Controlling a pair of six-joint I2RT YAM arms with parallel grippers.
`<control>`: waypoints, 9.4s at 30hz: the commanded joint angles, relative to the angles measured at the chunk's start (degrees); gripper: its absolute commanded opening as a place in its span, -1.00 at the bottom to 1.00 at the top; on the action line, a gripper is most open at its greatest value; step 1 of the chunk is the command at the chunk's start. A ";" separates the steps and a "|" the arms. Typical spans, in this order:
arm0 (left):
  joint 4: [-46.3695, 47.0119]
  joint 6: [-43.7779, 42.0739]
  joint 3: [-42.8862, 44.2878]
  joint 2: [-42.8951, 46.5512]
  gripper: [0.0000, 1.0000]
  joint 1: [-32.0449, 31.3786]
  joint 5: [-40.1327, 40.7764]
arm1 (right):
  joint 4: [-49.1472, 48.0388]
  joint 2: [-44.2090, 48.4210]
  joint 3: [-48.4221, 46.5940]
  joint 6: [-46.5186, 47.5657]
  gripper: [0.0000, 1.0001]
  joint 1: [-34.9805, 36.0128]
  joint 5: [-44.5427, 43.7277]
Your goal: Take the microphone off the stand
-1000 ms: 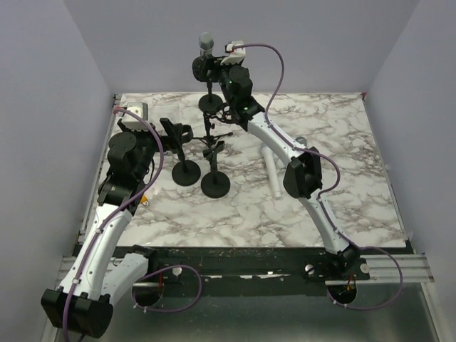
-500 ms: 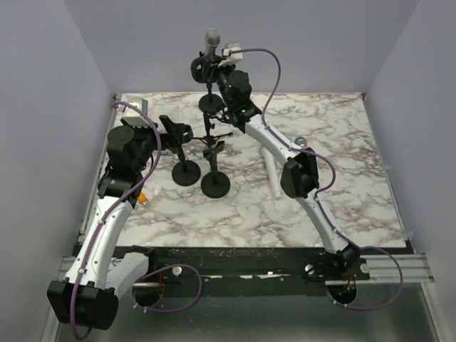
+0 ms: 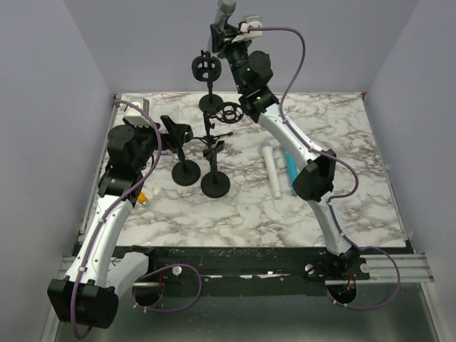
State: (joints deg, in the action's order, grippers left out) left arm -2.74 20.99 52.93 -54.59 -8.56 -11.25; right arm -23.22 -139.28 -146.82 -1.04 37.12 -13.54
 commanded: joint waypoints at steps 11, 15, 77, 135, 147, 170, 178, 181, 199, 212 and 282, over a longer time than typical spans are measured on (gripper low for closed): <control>1.03 1.49 1.45 1.63 0.93 0.47 -2.48 | 2.90 55.44 60.32 7.55 -0.48 0.23 -13.06; 1.09 1.86 1.48 2.03 0.94 0.47 -2.98 | 5.94 68.26 73.88 8.55 -0.64 0.23 -20.78; -1.21 -0.25 2.19 2.28 0.94 -4.19 -0.46 | 47.78 33.99 76.86 -7.68 0.17 -30.18 -9.10; -1.86 -4.64 3.22 -0.82 0.97 -3.59 -1.42 | -10.79 8.57 39.17 -61.72 1.00 -19.73 52.71; -1.57 -4.03 3.24 -0.72 0.97 -3.13 -2.37 | -14.87 -11.75 14.85 -70.18 1.00 -14.57 42.61; -0.86 -2.27 2.93 -0.39 0.97 -1.64 -3.87 | -11.93 -20.02 0.15 -70.22 1.00 -11.11 28.49; -0.79 -1.75 2.97 -0.52 0.97 -1.11 -4.25 | -8.74 -19.81 -0.87 -68.66 0.89 -10.41 24.56; -0.77 -1.66 2.97 -0.52 0.97 -1.02 -4.38 | -7.28 -18.91 -0.77 -68.09 0.54 -10.41 23.34; -0.25 -0.56 2.71 -1.13 0.97 -0.76 -5.67 | -11.92 -2.23 19.32 -63.60 0.33 -12.53 23.87; 0.37 0.27 2.49 -1.35 0.97 -0.76 -6.78 | -23.38 17.56 52.92 -66.44 0.31 -17.23 22.29; 1.01 1.67 2.79 -4.33 0.97 -0.76 -9.93 | 8.28 21.02 44.32 -46.19 0.84 -35.01 69.04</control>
State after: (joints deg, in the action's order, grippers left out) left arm -2.66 22.41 54.02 -58.28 -9.69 -19.92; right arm -11.86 -116.01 -100.55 -44.99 1.91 47.40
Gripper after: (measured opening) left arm 0.979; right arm 0.933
